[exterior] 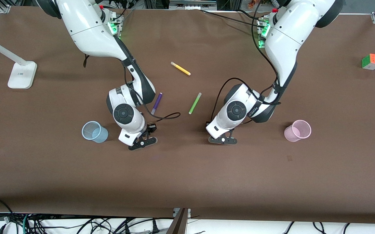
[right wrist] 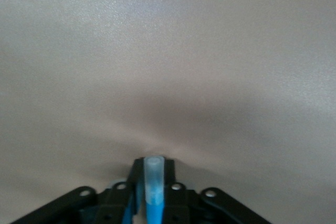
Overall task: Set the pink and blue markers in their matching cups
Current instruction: 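Grasp the blue marker with the right gripper while the left gripper grasps the pink marker, then carry the blue marker to the blue cup while the left gripper carries pink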
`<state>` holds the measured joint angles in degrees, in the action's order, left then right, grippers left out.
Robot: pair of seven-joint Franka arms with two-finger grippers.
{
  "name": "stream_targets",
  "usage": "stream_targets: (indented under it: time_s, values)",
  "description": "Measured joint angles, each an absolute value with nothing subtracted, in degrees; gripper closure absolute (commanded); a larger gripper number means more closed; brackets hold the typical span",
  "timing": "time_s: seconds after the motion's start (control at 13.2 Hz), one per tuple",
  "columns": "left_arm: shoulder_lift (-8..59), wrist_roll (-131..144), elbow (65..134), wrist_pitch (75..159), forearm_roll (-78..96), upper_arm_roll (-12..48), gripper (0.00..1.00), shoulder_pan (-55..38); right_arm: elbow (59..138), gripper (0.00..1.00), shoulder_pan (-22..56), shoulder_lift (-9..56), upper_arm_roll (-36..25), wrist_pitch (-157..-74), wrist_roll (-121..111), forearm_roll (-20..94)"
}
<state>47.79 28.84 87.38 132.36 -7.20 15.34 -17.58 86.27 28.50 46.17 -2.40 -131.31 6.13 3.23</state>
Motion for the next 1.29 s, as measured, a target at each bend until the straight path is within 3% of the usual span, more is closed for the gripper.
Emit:
stream_targets:
  time_s: [0.53, 0.99, 1.29]
  values:
    - [46.8, 28.8, 85.7, 130.2, -9.2, 15.2, 1.00, -17.1, 84.0, 0.92, 27.8, 43.8, -3.2, -132.0, 1.2, 3.2]
    - [35.0, 28.8, 79.5, 104.8, -7.1, 15.3, 1.00, -13.2, 83.5, 0.92, 24.4, 33.8, -3.3, -128.4, -13.5, 3.3]
    - [30.3, 26.7, 79.1, 96.8, 2.4, 15.2, 1.00, -4.9, 83.6, 0.92, 24.0, 29.9, -3.3, -124.2, -26.4, 3.7]
